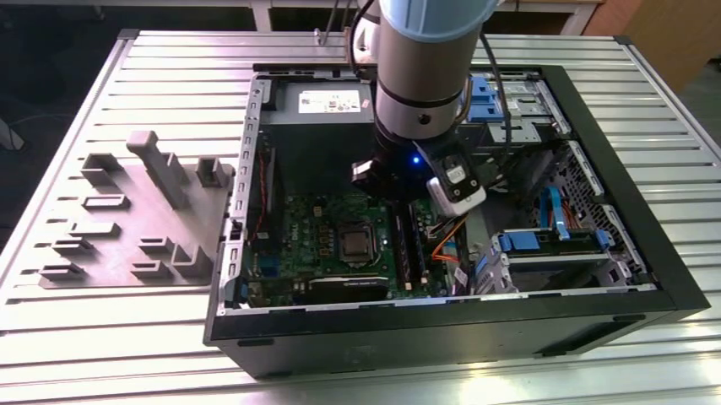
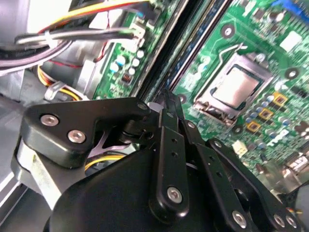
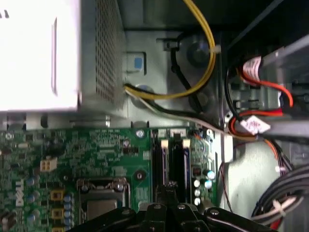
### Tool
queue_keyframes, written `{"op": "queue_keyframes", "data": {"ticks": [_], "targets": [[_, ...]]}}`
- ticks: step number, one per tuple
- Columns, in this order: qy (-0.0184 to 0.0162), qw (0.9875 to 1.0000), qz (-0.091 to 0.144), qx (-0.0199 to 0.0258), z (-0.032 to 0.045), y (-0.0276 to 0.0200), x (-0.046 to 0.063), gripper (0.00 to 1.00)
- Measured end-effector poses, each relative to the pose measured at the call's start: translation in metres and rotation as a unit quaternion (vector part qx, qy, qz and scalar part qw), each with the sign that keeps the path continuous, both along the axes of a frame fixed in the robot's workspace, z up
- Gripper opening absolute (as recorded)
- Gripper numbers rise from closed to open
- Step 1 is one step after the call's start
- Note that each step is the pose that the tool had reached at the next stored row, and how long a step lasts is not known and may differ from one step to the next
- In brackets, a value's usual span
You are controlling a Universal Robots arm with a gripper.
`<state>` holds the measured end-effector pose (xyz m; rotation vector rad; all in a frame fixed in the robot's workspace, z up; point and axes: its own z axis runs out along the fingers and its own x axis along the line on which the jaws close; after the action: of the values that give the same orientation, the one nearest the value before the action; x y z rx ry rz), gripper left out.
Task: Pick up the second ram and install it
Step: 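Press down the second ram until it locks into place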
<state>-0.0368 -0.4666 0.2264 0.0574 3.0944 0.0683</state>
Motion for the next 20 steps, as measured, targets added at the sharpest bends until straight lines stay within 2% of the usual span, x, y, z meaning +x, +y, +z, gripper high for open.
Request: {"op": "queue_keyframes", "data": {"ticks": [7, 13, 20], "targets": [[0.0, 1.0, 0.0, -0.0015, 0.0, -0.0164, 0.0, 0.1], [0.0, 1.0, 0.0, -0.0015, -0.0006, -0.0338, 0.0, 0.1], [0.0, 1.0, 0.0, -0.0015, -0.0014, -0.0452, 0.0, 0.1]]}}
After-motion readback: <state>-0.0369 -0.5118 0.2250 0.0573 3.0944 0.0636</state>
